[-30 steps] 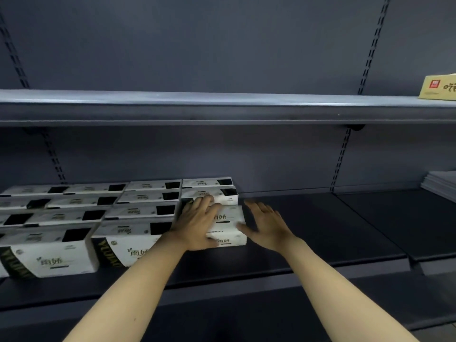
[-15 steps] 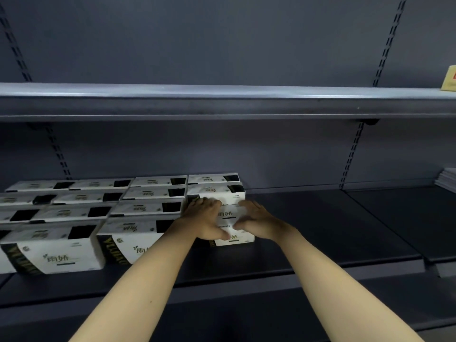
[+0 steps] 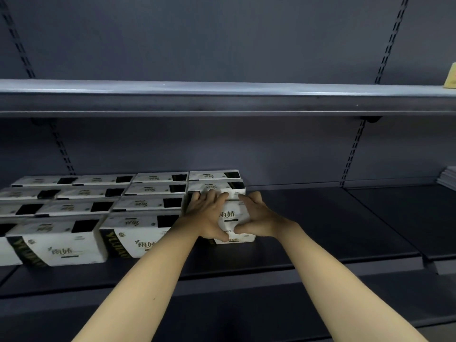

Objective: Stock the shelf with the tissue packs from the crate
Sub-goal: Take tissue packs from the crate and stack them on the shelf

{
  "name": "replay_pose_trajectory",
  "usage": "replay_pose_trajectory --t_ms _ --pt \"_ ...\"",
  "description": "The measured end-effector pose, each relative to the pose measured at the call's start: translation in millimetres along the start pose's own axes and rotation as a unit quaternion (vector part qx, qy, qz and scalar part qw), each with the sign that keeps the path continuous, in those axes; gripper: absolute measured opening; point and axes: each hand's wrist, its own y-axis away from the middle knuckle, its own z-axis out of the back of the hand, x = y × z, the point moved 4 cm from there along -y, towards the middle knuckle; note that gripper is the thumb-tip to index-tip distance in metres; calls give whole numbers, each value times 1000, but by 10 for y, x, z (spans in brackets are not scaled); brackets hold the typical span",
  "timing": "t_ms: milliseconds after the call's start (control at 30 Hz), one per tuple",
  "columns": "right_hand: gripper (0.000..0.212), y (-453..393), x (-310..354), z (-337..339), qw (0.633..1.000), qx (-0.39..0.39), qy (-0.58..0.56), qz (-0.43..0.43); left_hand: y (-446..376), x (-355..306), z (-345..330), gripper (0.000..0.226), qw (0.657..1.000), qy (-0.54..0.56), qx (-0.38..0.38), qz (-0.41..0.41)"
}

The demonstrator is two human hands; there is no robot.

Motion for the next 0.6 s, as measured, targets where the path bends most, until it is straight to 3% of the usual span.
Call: replay_pose_trajectory --t_ms 200,300,433,600 --pt "85 127 29 56 982 -94 150 63 143 -90 -22 112 993 -79 -91 -15" --pt "83 202 20 -18 959 -167 210 89 209 -169 -72 100 982 -110 -149 -28" --pt "71 267 9 -171 949 -229 184 113 252 -185 -198 87 970 -109 -216 -8" --pt "76 182 7 -297 936 -270 191 117 167 -163 -361 82 970 -85 -224 33"
